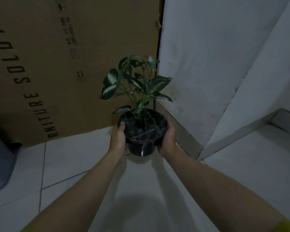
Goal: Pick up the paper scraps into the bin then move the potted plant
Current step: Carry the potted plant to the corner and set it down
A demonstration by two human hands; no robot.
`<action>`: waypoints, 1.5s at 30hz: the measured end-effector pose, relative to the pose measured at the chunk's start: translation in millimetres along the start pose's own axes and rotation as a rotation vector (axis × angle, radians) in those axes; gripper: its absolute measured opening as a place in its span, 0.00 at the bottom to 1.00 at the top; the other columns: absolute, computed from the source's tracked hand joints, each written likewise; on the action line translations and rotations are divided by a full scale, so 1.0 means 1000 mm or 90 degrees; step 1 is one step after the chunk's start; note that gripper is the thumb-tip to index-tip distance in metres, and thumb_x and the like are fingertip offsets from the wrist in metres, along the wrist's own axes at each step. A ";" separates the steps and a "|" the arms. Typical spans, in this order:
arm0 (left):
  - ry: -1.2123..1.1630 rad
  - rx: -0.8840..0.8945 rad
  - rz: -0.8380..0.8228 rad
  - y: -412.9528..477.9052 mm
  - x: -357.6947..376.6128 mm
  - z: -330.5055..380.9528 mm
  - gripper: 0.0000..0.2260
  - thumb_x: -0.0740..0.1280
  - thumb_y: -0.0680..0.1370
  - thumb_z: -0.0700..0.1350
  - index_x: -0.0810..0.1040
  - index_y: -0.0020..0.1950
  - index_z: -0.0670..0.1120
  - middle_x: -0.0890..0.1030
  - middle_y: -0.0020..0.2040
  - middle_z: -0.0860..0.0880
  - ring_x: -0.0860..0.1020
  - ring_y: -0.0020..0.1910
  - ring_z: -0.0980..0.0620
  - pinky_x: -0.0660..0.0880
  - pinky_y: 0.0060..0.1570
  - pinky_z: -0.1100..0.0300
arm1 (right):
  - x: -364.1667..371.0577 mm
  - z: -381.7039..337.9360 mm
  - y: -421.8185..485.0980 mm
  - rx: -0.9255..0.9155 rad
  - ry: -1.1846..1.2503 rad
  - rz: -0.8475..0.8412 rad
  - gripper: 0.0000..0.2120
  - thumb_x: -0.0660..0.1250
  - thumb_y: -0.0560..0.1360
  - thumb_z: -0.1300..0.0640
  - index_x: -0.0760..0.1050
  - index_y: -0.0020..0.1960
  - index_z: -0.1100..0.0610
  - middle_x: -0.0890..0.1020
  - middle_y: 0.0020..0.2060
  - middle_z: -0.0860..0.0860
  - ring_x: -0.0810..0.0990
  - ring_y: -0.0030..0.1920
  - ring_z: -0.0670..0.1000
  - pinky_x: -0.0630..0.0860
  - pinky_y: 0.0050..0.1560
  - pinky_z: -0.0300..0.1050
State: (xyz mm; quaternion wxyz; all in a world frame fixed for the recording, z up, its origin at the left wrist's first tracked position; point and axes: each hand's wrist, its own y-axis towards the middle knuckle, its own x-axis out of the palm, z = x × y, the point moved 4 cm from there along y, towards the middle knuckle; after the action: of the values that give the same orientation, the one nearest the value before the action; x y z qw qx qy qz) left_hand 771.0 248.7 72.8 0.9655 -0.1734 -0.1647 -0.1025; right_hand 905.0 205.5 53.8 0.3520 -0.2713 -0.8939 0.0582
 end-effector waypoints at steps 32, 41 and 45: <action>0.323 0.087 0.115 0.074 0.018 -0.063 0.19 0.48 0.83 0.48 0.62 0.73 0.46 0.68 0.71 0.45 0.67 0.69 0.44 0.66 0.64 0.54 | -0.063 0.010 0.075 -0.149 -0.397 0.186 0.16 0.56 0.80 0.53 0.71 0.64 0.59 0.78 0.61 0.58 0.76 0.59 0.57 0.74 0.63 0.56; 0.443 0.248 0.174 0.068 0.014 -0.055 0.16 0.51 0.83 0.44 0.68 0.68 0.43 0.69 0.67 0.45 0.72 0.62 0.47 0.64 0.52 0.67 | -0.062 0.006 0.075 -0.162 -0.421 0.229 0.18 0.58 0.80 0.53 0.69 0.67 0.59 0.76 0.63 0.57 0.75 0.60 0.57 0.71 0.56 0.46; 0.559 0.310 0.003 0.053 0.005 -0.066 0.21 0.47 0.83 0.48 0.58 0.75 0.48 0.62 0.75 0.48 0.60 0.73 0.53 0.59 0.70 0.59 | -0.061 0.001 0.065 -0.190 -0.429 0.260 0.21 0.60 0.79 0.52 0.65 0.69 0.58 0.73 0.67 0.56 0.72 0.65 0.56 0.69 0.60 0.46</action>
State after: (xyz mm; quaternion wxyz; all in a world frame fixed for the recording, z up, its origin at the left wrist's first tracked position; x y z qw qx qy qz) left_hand 807.7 273.0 0.4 0.9563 0.1163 0.2386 -0.1223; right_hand 970.2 228.5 -2.7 -0.0220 -0.4570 -0.8854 0.0822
